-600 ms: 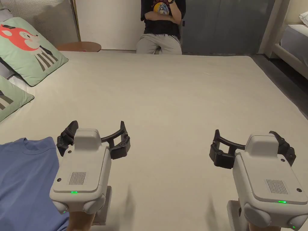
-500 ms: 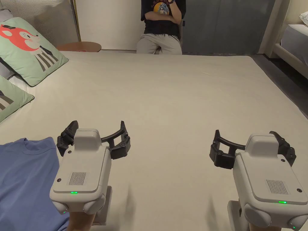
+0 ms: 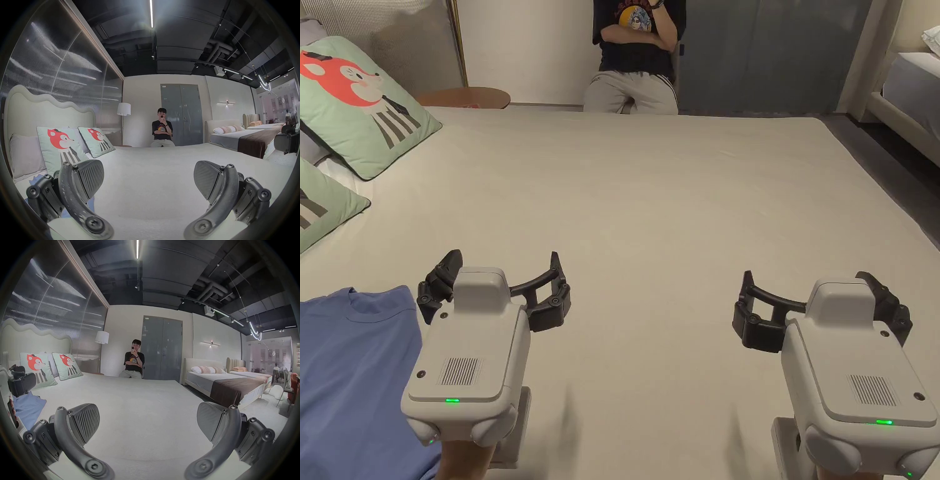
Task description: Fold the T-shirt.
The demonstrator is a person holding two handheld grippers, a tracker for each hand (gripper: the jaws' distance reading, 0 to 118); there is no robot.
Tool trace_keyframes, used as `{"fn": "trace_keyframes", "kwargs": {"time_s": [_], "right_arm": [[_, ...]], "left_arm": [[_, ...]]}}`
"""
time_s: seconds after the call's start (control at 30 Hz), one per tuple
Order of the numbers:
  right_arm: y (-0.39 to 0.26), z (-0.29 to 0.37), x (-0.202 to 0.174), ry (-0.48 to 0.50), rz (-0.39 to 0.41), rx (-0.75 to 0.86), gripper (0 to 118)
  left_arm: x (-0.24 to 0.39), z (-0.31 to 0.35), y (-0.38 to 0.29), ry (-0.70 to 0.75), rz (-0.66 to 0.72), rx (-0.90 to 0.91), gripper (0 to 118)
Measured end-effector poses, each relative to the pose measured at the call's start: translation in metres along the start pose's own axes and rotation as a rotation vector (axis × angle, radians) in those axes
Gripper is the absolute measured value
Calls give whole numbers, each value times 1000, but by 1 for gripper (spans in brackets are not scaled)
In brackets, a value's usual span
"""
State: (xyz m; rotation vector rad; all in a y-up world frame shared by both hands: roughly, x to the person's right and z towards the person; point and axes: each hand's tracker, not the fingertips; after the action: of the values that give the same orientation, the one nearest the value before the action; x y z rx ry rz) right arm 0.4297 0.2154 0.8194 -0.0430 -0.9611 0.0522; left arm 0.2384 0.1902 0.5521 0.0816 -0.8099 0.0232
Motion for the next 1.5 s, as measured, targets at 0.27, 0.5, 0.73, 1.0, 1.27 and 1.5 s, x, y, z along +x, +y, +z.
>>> {"fn": "trace_keyframes", "kwargs": {"time_s": [0.27,0.5,0.73,1.0,1.27,1.5], "right_arm": [[3,0,2,0,-3,9,118],[4,2,2,1,0,13,118],[4,2,1,1,-1,13,118],[5,1,1,3,2,15,118],[6,1,2,3,-2,18,118],[6,2,3,1,-7,20,118]], "left_arm": [[-1,1,2,3,2,3,111],[-2,3,2,5,-7,3,111],[-2,3,2,5,-4,7,111],[-2,2,2,2,-7,9,111],[-2,2,2,-3,-16,11,111],[-3,2,3,-3,-17,14,111]]}}
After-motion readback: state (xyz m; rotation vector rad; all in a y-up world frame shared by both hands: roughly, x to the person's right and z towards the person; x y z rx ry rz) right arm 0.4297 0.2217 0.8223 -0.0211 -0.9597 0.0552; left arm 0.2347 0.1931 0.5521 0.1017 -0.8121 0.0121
